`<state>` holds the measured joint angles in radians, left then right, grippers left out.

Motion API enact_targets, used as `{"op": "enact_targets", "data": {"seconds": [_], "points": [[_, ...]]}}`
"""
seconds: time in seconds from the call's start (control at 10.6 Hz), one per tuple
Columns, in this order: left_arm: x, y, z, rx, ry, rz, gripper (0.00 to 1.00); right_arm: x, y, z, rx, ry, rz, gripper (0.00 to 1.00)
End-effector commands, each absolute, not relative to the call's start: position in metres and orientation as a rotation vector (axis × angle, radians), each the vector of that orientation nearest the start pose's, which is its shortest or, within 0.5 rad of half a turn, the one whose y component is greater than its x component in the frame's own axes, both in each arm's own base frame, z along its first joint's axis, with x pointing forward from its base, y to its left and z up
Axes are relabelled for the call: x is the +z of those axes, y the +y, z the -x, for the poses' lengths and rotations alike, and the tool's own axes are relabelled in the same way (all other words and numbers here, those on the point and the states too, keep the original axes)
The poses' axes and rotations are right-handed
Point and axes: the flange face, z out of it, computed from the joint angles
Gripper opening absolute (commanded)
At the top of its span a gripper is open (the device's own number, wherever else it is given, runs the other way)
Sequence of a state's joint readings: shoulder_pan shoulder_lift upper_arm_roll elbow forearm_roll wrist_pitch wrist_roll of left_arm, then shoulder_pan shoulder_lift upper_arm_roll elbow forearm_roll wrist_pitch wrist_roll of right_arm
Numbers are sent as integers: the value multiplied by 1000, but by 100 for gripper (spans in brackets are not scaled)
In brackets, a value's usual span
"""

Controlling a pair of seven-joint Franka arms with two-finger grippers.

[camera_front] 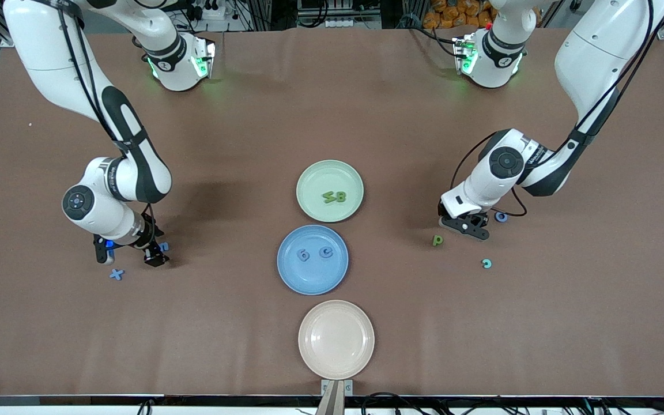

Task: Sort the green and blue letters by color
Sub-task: 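Grasp the green n with the left gripper while the right gripper grasps the 3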

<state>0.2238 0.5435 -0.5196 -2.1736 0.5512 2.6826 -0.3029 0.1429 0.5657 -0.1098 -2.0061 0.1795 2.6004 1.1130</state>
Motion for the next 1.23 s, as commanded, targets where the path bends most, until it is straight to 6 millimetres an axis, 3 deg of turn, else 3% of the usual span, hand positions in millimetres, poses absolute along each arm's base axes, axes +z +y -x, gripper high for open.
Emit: {"op": "enact_targets", "data": {"seconds": [0.0,0.09,0.28,0.38,0.47,0.66,0.76,0.95,1.14], "points": [[175,-186,-533,-153,680,3088,26,182,8,-598,-15,1750,2537,84],[175,-185,-533,-159,700,3075,22,181,8,-598,-13,1743,2543,78],[175,-182,-533,-169,713,3060,0,178,7,-597,-9,1741,2548,74],[176,-183,-533,-172,699,3064,0,176,6,-597,-18,1739,2547,62],[178,-188,-532,-177,686,3069,0,176,7,-598,-32,1738,2541,37],[195,-218,-525,-209,590,3114,0,171,7,-597,-38,1739,2541,16],[202,-230,-522,-216,541,3130,0,169,8,-597,-35,1736,2543,1],[215,-261,-515,-224,456,3180,0,173,10,-599,-30,1698,2568,0],[234,-319,-494,-242,309,3263,0,192,20,-607,24,1473,2707,0]]}}
